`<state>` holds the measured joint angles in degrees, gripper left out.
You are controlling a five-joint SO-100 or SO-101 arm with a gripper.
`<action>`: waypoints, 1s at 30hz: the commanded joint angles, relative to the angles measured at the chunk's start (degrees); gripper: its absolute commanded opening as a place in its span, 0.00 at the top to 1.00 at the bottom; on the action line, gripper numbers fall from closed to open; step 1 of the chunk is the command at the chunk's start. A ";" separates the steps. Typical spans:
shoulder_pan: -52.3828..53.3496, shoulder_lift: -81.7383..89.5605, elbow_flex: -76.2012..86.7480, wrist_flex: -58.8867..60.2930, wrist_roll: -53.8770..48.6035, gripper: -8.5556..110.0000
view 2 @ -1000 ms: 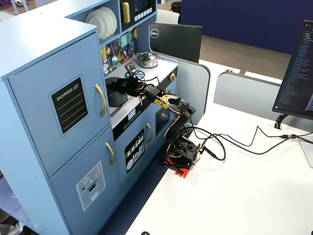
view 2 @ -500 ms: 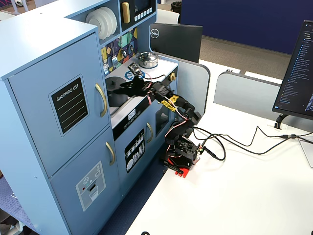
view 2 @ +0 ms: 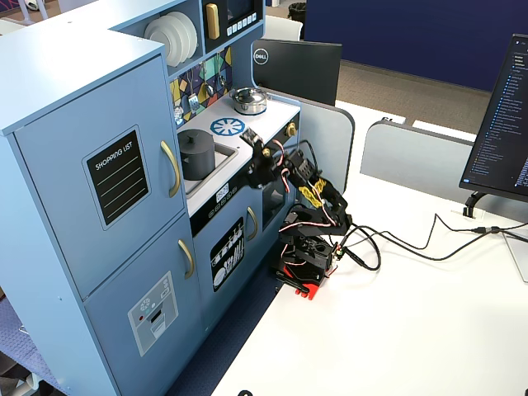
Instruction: Pick up the lid from the counter and put it on the gray recipient
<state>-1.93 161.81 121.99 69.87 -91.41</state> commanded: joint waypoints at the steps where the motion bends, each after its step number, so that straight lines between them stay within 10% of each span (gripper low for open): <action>1: 1.49 6.06 10.02 -1.23 3.34 0.93; 14: 0.62 16.61 49.75 -32.26 11.78 0.93; 30: -0.53 20.21 49.92 7.12 3.34 0.93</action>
<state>-1.85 182.02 172.44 69.96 -85.52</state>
